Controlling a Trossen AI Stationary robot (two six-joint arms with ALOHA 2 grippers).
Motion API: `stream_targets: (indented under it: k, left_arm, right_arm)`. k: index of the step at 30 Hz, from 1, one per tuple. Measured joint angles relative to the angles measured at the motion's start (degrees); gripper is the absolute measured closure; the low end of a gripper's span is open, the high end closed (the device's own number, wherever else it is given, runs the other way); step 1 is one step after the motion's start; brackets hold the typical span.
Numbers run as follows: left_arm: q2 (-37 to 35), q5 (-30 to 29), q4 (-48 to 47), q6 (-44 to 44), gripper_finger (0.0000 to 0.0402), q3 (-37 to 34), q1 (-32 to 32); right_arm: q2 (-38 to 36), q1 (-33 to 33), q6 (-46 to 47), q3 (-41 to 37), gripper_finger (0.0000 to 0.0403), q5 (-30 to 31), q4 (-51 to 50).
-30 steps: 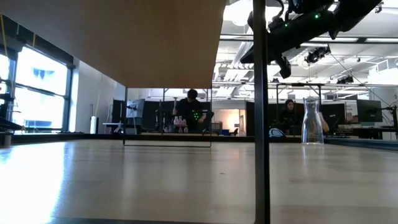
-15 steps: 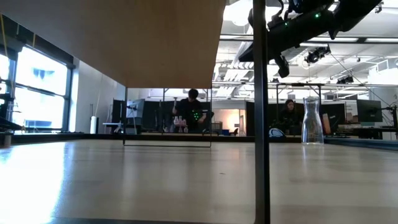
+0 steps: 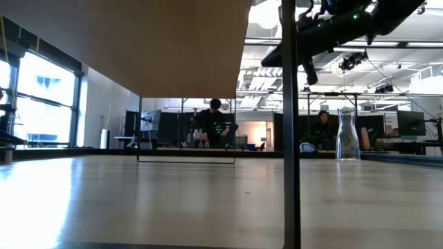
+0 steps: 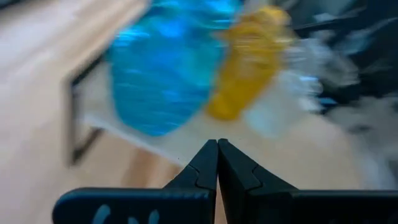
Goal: Sort vases onto shelf
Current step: Put the blue vase on the shelf to align with the other blue vases
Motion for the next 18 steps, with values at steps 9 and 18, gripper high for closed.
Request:
stream_targets:
  k: [9,18]
  left_arm:
    - [-0.1,0.6,2.8,-5.5,0.0401,0.1,-6.2]
    - [8.4,-4.6,6.4,-3.2,0.0402,0.1,-8.1]
  right_arm:
    - [0.0,-0.2,0.1,0.0,0.0403,-1.3,0.0]
    - [0.0,-0.2,-0.3,0.0,0.0402,-1.0,0.0]
